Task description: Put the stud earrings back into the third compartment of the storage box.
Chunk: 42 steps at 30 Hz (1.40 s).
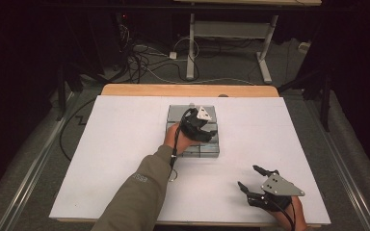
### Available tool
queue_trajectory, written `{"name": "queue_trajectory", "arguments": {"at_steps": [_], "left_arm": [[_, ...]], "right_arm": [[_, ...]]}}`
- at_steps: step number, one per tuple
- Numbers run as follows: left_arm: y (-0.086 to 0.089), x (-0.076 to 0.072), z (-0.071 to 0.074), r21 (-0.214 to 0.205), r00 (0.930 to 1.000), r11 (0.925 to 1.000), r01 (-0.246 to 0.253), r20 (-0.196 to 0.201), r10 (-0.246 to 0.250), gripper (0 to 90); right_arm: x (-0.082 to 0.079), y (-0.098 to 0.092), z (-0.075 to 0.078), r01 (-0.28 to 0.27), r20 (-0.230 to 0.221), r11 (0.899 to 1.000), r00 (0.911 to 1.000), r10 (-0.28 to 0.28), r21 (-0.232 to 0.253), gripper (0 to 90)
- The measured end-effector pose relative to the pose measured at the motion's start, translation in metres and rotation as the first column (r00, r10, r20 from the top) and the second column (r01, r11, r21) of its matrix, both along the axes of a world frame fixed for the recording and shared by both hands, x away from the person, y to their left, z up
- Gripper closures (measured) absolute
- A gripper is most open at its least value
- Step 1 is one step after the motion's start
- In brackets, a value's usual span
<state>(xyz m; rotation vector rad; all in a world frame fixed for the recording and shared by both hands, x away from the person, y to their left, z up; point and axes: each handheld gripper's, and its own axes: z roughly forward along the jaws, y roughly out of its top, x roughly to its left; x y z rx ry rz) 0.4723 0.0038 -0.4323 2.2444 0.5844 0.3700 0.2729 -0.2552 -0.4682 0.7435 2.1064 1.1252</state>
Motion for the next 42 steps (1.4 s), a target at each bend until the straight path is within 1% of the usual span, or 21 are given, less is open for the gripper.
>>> {"name": "queue_trajectory", "arguments": {"at_steps": [2,7,9,11,14,16,18,20,21,23,27,30,32,34,35,40,42], "left_arm": [[0.001,-0.001,0.003,0.002,1.0000,1.0000,0.000,0.008,0.000,36.8],[0.006,-0.008,0.011,-0.010,0.9994,0.9999,0.006,0.034,-0.006,35.0],[0.008,-0.012,0.015,-0.009,0.9987,0.9999,0.005,0.050,-0.005,34.1],[0.011,-0.017,0.021,-0.006,0.9971,1.0000,0.000,0.076,0.001,30.4],[0.018,-0.025,0.028,-0.019,0.9947,0.9998,0.006,0.102,-0.004,27.7],[0.022,-0.031,0.031,-0.020,0.9933,0.9998,0.006,0.115,-0.004,27.4],[0.027,-0.037,0.034,-0.022,0.9901,0.9997,0.011,0.140,-0.008,25.6],[0.030,-0.043,0.037,-0.031,0.9885,0.9994,0.014,0.151,-0.010,25.3],[0.032,-0.046,0.038,-0.031,0.9870,0.9994,0.018,0.161,-0.012,24.0],[0.034,-0.051,0.040,-0.018,0.9834,0.9996,0.024,0.180,-0.020,23.6],[0.039,-0.061,0.045,-0.022,0.9785,0.9990,0.039,0.203,-0.034,23.3],[0.043,-0.066,0.046,-0.020,0.9763,0.9993,0.032,0.215,-0.027,21.5],[0.048,-0.071,0.045,-0.033,0.9748,0.9992,0.024,0.223,-0.016,21.4],[0.054,-0.076,0.044,-0.038,0.9747,0.9991,0.021,0.223,-0.012,21.5],[0.058,-0.078,0.043,-0.037,0.9728,0.9992,0.015,0.232,-0.006,21.4],[0.075,-0.092,0.037,-0.039,0.9692,0.9992,0.002,0.246,0.008,21.4],[0.081,-0.099,0.034,-0.028,0.9646,0.9996,0.000,0.264,0.008,21.4]], "right_arm": [[0.000,0.000,0.000,0.002,0.001,1.000,1.0000,-0.002,0.003,26.9],[0.000,-0.001,0.001,0.006,0.009,1.000,0.9999,-0.006,0.004,26.8],[0.000,-0.001,0.001,0.007,0.009,1.000,0.9999,-0.007,0.008,26.9],[0.000,0.000,0.001,0.008,0.008,1.000,0.9999,-0.008,0.007,26.9],[0.000,0.000,0.001,0.008,0.008,1.000,0.9999,-0.008,0.008,26.9],[0.000,0.000,0.001,0.009,0.009,1.000,0.9999,-0.009,0.007,26.9],[0.000,0.000,0.001,0.009,0.006,1.000,0.9999,-0.009,0.007,26.8],[0.000,0.000,0.001,0.008,0.008,1.000,0.9999,-0.008,0.007,26.9],[0.000,0.000,0.001,0.009,0.006,1.000,0.9999,-0.009,0.007,26.8],[-0.001,0.000,0.001,0.011,0.004,1.000,0.9999,-0.011,0.009,26.9],[0.000,0.000,0.001,0.012,0.005,1.000,0.9999,-0.012,0.007,26.8],[0.000,0.000,0.001,0.017,0.006,1.000,0.9998,-0.017,0.011,26.8],[0.000,0.000,0.001,0.015,0.006,1.000,0.9999,-0.015,0.009,26.8],[0.000,0.000,0.001,0.015,0.009,1.000,0.9998,-0.015,0.008,26.8],[-0.001,0.000,0.001,0.017,0.009,1.000,0.9998,-0.017,0.010,26.8],[-0.001,0.000,0.002,0.020,0.020,1.000,0.9996,-0.020,0.009,26.9],[-0.001,0.000,0.002,0.021,0.017,1.000,0.9996,-0.021,0.011,26.9]]}}
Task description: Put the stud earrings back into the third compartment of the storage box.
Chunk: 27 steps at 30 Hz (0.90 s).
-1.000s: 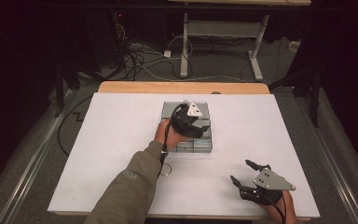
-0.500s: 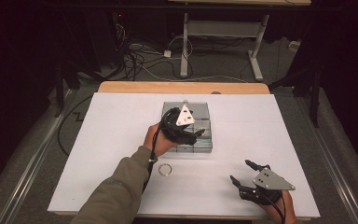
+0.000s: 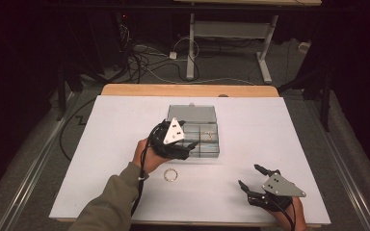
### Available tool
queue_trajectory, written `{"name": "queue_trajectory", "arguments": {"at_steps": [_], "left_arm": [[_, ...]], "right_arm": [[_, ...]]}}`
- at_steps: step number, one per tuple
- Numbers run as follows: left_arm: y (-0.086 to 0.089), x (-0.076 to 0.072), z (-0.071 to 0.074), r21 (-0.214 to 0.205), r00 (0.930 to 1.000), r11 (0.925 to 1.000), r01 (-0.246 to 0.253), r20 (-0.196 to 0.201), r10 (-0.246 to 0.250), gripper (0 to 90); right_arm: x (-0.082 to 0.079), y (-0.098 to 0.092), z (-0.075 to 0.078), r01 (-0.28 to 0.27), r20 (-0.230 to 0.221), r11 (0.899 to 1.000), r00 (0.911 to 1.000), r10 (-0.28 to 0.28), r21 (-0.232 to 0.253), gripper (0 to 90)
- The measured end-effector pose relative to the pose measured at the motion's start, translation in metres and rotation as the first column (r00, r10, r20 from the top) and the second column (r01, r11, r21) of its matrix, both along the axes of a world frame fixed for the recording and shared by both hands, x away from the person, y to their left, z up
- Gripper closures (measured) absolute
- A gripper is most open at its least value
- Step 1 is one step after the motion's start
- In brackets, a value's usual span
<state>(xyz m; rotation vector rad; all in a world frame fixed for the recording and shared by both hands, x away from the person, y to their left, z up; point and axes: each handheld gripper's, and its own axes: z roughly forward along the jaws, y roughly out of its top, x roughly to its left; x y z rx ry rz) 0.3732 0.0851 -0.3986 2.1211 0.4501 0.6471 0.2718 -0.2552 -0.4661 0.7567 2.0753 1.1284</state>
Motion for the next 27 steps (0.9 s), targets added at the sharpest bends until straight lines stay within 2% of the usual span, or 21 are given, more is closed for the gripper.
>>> {"name": "queue_trajectory", "arguments": {"at_steps": [3,10,11,13,16,18,21,25,27], "left_arm": [[0.008,-0.009,-0.007,0.020,0.9997,0.9997,-0.017,0.016,0.017,21.4],[0.023,-0.030,-0.020,0.033,0.9999,0.9994,-0.007,0.008,0.007,21.4],[0.023,-0.031,-0.022,0.041,0.9993,0.9988,0.027,0.023,-0.028,21.4],[0.027,-0.040,-0.026,0.049,1.0000,0.9988,0.004,-0.004,-0.004,21.4],[0.035,-0.050,-0.032,0.069,0.9996,0.9975,0.018,-0.025,-0.016,21.2],[0.041,-0.055,-0.038,0.068,0.9983,0.9973,0.028,-0.053,-0.024,19.4],[0.048,-0.058,-0.046,0.093,0.9962,0.9955,0.021,-0.086,-0.013,19.4],[0.052,-0.056,-0.056,0.079,0.9854,0.9960,0.042,-0.168,-0.028,19.3],[0.052,-0.052,-0.062,0.057,0.9734,0.9968,0.055,-0.225,-0.041,17.6]], "right_arm": [[0.000,0.000,0.000,0.001,0.000,1.000,1.0000,-0.001,-0.003,26.9],[0.000,0.000,-0.001,0.007,-0.002,1.000,1.0000,-0.007,-0.002,26.9],[0.000,0.000,-0.001,0.007,-0.002,1.000,1.0000,-0.007,-0.003,26.9],[0.000,0.001,-0.001,0.003,0.000,1.000,1.0000,-0.003,-0.005,26.9],[-0.001,0.000,0.000,0.003,0.003,1.000,1.0000,-0.003,-0.005,26.8],[-0.001,0.000,0.000,0.005,0.003,1.000,1.0000,-0.005,-0.001,26.9],[0.000,0.000,-0.001,0.003,0.000,1.000,1.0000,-0.003,-0.007,26.9],[-0.001,0.002,0.000,0.000,0.000,1.000,1.0000,0.000,-0.008,26.9],[-0.001,0.002,0.000,0.000,0.001,1.000,1.0000,0.000,-0.010,26.9]]}}
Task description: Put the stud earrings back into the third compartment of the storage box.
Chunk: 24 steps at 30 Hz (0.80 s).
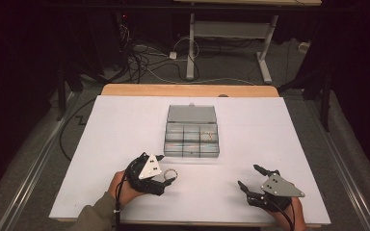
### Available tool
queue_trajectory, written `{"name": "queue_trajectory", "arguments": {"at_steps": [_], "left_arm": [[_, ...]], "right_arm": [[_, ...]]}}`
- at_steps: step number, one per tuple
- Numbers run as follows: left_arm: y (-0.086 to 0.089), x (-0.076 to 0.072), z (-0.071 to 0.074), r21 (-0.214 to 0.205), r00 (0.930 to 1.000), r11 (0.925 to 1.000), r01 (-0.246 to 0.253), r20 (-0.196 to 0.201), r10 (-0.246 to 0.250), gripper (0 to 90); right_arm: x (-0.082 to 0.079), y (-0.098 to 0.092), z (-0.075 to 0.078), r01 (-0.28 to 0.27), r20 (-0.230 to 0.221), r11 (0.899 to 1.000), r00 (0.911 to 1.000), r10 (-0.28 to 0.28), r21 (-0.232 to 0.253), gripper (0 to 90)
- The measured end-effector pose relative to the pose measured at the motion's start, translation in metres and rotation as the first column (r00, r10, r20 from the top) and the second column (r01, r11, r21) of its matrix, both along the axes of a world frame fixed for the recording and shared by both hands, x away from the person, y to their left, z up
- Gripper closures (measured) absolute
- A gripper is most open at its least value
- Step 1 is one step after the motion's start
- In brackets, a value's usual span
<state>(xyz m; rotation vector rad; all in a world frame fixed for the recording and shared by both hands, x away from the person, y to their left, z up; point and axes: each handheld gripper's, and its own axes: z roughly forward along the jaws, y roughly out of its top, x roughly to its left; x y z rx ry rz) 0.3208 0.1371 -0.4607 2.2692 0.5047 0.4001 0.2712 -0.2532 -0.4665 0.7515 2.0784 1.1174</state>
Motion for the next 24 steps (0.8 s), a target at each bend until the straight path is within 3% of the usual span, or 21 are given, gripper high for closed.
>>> {"name": "queue_trajectory", "arguments": {"at_steps": [4,7,11,14,18,24], "left_arm": [[-0.003,0.008,-0.013,0.015,0.9959,0.9999,-0.001,-0.091,0.002,17.5],[-0.007,0.012,-0.021,0.041,0.9911,0.9991,0.008,-0.133,-0.003,15.7],[-0.011,0.014,-0.022,0.057,0.9902,0.9984,0.003,-0.139,0.005,17.4],[-0.010,0.016,-0.022,0.045,0.9855,0.9990,0.004,-0.170,0.003,19.1],[-0.010,0.018,-0.022,0.034,0.9800,0.9994,0.002,-0.199,0.005,25.4],[-0.007,0.020,-0.020,0.029,0.9807,0.9995,-0.014,-0.195,0.020,38.4]], "right_arm": [[0.000,-0.001,0.000,-0.002,-0.004,1.000,1.0000,0.002,-0.001,26.9],[0.001,-0.001,-0.001,-0.007,-0.008,1.000,0.9999,0.007,-0.004,26.9],[0.001,0.000,-0.001,-0.013,-0.011,1.000,0.9999,0.013,-0.005,27.4],[0.001,0.001,-0.002,-0.019,-0.017,1.000,0.9997,0.018,-0.013,27.8],[0.001,0.003,-0.003,-0.024,-0.021,1.000,0.9995,0.024,-0.019,28.1],[0.002,0.002,-0.004,-0.030,-0.029,0.999,0.9991,0.029,-0.025,28.6]]}}
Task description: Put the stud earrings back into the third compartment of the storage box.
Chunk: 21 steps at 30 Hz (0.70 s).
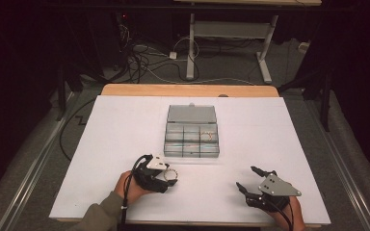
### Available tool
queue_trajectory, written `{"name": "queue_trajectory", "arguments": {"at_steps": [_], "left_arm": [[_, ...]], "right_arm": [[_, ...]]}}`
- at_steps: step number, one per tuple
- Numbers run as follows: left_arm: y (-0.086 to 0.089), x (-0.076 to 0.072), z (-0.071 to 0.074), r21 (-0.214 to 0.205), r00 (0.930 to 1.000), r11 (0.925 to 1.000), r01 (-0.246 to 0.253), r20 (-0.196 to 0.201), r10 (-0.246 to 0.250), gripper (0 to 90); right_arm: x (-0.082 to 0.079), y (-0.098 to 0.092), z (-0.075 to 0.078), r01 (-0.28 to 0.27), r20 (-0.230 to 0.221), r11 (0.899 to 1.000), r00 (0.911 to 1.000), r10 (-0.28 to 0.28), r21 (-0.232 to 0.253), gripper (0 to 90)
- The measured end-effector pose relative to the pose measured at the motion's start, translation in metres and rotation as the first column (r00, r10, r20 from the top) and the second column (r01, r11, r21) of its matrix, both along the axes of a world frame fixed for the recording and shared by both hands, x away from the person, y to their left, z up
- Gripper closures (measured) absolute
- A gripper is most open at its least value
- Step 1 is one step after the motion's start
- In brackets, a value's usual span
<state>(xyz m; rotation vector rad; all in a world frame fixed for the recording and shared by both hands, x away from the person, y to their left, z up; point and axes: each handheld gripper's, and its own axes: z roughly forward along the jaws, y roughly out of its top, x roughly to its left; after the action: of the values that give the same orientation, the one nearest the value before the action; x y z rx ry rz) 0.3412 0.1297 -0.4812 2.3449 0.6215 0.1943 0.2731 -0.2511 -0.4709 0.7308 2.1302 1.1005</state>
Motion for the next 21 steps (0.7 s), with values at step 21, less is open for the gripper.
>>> {"name": "queue_trajectory", "arguments": {"at_steps": [21], "left_arm": [[0.0039,-0.0007,0.0019,-0.002,0.9978,0.9989,0.047,0.045,-0.047,47.0]], "right_arm": [[-0.0010,-0.0012,0.0017,-0.002,0.012,1.000,0.9999,0.002,0.000,28.7]]}}
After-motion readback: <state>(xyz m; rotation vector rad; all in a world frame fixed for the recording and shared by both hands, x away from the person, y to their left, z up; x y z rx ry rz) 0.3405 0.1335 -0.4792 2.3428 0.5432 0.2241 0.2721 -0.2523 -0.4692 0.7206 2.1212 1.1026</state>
